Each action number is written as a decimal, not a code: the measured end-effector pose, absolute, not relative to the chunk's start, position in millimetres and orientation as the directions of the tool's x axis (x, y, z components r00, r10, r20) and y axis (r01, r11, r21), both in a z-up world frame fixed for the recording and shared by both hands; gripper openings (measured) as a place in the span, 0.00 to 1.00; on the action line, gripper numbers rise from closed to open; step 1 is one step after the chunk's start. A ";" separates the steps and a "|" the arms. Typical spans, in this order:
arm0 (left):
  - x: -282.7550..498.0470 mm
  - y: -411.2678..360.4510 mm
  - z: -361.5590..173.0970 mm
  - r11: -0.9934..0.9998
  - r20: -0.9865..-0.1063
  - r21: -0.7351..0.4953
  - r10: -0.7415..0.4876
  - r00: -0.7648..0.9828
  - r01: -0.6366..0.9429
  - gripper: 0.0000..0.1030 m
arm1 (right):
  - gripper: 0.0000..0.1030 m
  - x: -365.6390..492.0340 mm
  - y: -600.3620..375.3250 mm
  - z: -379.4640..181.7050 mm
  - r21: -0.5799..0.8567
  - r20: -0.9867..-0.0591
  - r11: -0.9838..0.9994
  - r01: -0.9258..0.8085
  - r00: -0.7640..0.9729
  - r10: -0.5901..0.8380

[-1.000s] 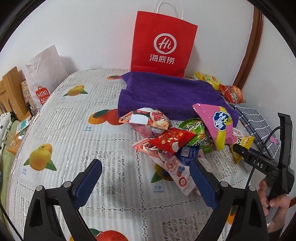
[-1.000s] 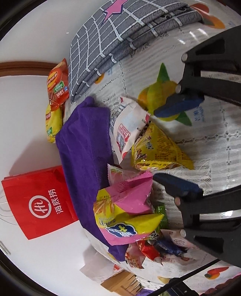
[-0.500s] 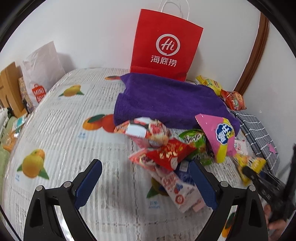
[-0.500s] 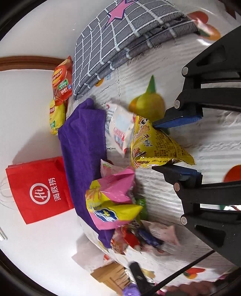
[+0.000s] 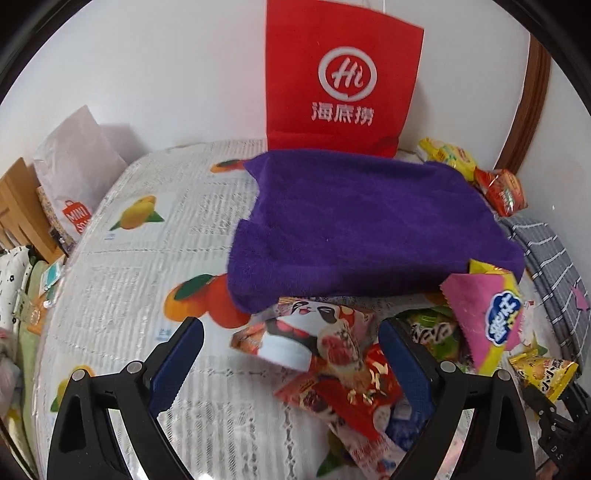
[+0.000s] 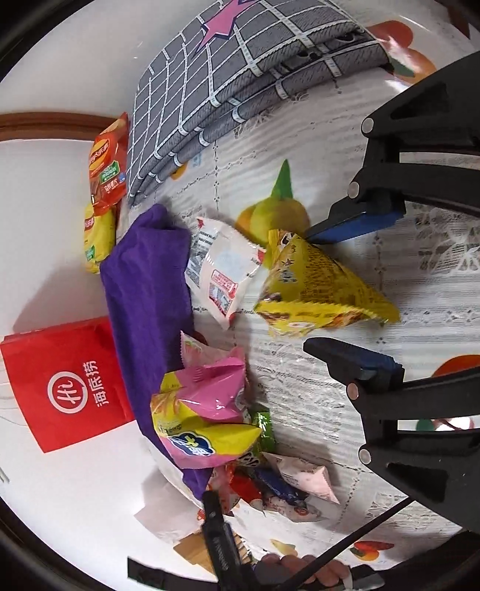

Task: Organize snacks
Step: 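Grasp the yellow triangular snack packet with the right gripper while the left grasps a panda-print packet, then carry both held packets over the purple towel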

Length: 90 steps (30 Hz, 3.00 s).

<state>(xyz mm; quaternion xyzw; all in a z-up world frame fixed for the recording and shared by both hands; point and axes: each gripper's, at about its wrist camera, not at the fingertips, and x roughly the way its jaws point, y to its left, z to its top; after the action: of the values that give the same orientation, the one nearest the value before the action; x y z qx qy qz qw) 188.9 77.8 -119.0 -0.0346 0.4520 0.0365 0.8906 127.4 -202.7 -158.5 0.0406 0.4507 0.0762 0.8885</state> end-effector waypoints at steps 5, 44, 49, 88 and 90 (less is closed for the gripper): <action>196.8 72.6 -137.5 0.996 -0.828 -0.037 0.012 0.560 -0.076 0.81 | 0.41 128.8 -200.1 -156.3 0.108 -0.789 0.989 -0.101 0.596 0.147; 204.6 75.9 -27.0 0.989 -0.684 -0.096 0.016 0.730 -0.112 0.66 | 0.41 244.6 -199.1 -14.7 0.120 -0.602 0.984 -0.129 0.779 0.176; 233.7 73.3 -24.1 0.989 -0.681 -0.093 0.018 0.732 -0.111 0.66 | 0.41 285.2 -190.7 -19.0 0.132 -0.608 0.980 -0.152 0.768 0.201; 304.2 68.7 -109.0 0.974 -0.750 -0.158 -0.010 0.662 -0.164 0.66 | 0.41 357.2 -188.7 -138.9 0.159 -0.733 0.976 -0.147 0.645 0.216; 305.1 67.0 -111.0 0.975 -0.756 -0.153 -0.009 0.655 -0.163 0.66 | 0.41 359.1 -188.2 -142.0 0.166 -0.742 0.975 -0.148 0.632 0.222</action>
<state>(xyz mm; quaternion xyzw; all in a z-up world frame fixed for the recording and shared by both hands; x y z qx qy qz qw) 305.1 67.0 -111.0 -0.1040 0.4132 0.0425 0.9037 359.1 -188.2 -142.0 0.0447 0.4166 0.1026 0.9022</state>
